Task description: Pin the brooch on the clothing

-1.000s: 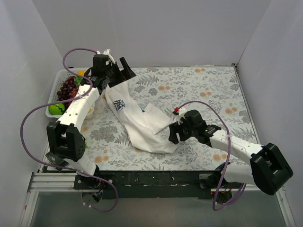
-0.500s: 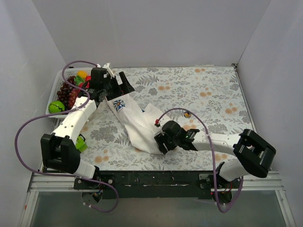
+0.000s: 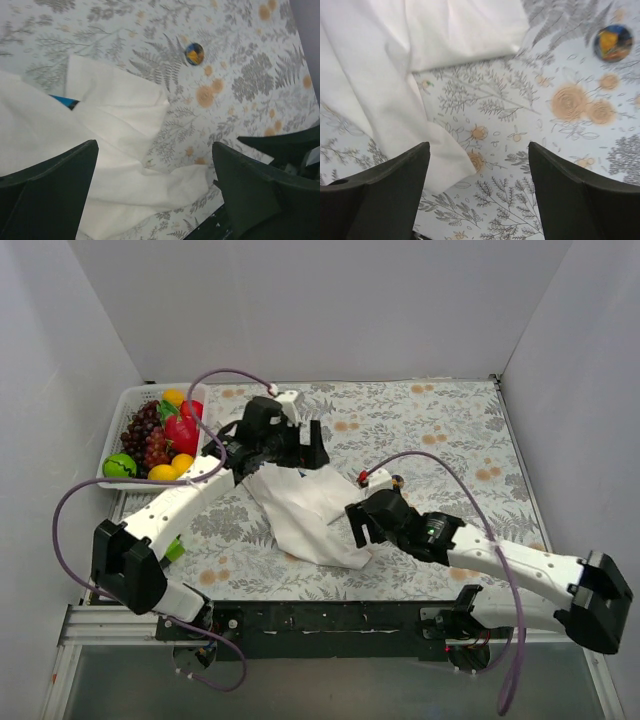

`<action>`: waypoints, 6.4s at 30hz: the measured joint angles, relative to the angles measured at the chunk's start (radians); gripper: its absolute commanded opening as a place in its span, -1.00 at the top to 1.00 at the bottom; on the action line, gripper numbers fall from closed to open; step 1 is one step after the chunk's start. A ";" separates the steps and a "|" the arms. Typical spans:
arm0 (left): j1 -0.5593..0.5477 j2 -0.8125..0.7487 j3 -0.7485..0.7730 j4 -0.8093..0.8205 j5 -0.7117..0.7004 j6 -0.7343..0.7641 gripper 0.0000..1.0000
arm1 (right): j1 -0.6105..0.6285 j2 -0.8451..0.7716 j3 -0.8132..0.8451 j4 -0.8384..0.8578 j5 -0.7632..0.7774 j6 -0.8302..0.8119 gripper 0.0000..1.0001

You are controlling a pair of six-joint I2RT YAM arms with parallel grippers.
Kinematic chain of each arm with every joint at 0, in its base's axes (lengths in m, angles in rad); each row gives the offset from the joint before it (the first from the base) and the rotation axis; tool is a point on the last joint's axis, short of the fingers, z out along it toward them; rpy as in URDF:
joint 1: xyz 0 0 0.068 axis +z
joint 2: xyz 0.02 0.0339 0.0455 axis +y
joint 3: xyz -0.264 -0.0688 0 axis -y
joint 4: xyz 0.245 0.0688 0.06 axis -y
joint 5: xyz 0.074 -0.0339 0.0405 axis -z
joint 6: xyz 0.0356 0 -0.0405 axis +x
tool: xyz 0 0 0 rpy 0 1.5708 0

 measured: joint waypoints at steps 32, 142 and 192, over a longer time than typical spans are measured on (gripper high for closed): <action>-0.647 0.428 -0.059 0.056 -0.093 0.153 -0.22 | -0.070 -0.615 0.007 -0.232 0.235 0.124 -0.79; 0.066 -0.288 -0.159 -0.227 -0.776 -0.152 1.00 | -0.468 0.040 -0.127 0.244 -0.398 -0.026 -0.70; 0.066 -0.212 0.177 -0.145 -0.557 -0.048 1.00 | -0.692 0.014 0.215 0.346 -0.692 0.041 0.97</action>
